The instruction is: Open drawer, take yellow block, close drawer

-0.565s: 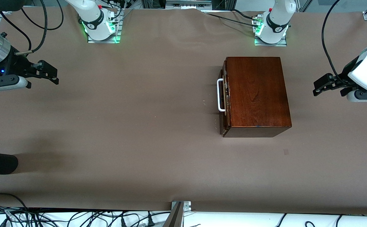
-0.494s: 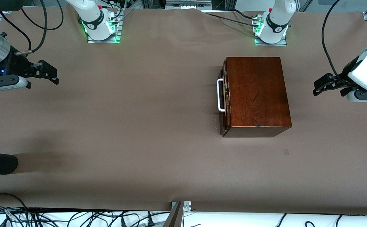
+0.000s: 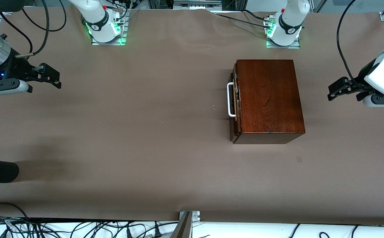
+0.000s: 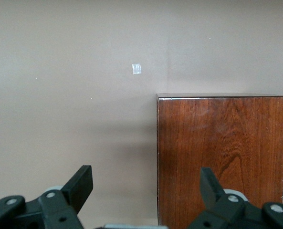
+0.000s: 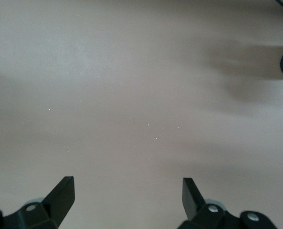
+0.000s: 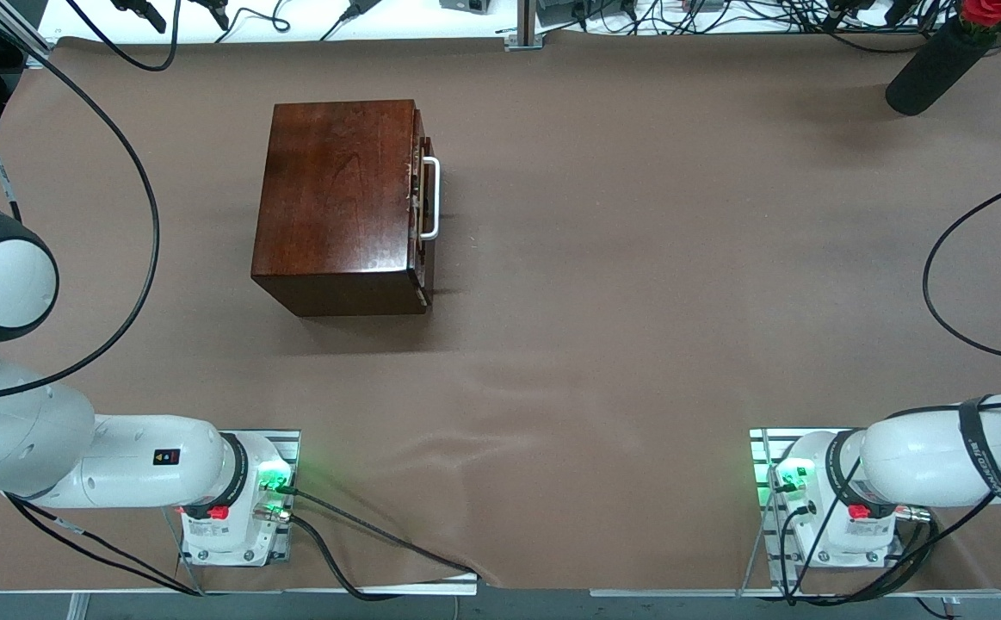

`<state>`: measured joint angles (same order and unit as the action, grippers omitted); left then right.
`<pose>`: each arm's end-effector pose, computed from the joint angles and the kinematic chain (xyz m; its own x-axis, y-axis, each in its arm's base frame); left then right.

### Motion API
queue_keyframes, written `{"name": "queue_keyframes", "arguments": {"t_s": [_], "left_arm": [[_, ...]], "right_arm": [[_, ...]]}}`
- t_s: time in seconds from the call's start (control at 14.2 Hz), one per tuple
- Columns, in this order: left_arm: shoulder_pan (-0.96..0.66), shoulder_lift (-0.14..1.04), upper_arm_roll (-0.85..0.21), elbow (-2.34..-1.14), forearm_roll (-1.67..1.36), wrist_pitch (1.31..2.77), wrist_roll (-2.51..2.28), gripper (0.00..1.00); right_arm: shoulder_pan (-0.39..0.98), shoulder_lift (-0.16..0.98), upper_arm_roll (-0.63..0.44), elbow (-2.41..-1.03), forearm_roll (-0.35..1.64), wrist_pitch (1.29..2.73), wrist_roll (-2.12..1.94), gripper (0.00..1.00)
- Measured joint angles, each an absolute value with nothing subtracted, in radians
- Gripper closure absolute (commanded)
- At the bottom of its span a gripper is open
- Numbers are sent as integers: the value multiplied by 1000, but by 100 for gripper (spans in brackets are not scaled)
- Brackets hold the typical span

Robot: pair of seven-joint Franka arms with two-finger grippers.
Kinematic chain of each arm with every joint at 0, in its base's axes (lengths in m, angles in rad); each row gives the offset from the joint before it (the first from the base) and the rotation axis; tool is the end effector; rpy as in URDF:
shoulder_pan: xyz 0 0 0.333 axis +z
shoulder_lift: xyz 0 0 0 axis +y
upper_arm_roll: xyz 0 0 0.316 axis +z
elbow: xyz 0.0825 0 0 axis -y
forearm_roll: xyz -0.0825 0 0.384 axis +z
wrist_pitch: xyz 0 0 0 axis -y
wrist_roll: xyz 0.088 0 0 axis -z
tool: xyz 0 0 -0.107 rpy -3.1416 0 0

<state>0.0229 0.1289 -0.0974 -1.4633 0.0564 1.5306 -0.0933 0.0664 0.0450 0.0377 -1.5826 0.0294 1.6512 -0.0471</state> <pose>0.5883 -0.0339 0.5983 0.9982 0.0211 -0.0566 0.0183 -0.9986 -0.0494 0.5718 0.0622 0.6007 0.9886 0.1482 0.0250 0.1489 -0.9884 -0.0299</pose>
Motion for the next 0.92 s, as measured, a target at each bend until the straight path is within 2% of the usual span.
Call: {"name": "queue_keyframes", "arguments": {"t_s": [0.57, 0.92], "left_arm": [[23, 131, -97, -1463, 56, 1524, -93, 0], [-13, 147, -103, -1464, 56, 1460, -86, 0]], "right_arm": [[66, 45, 38, -1583, 29, 1651, -48, 0], [66, 45, 38, -1583, 29, 1651, -48, 0]]}}
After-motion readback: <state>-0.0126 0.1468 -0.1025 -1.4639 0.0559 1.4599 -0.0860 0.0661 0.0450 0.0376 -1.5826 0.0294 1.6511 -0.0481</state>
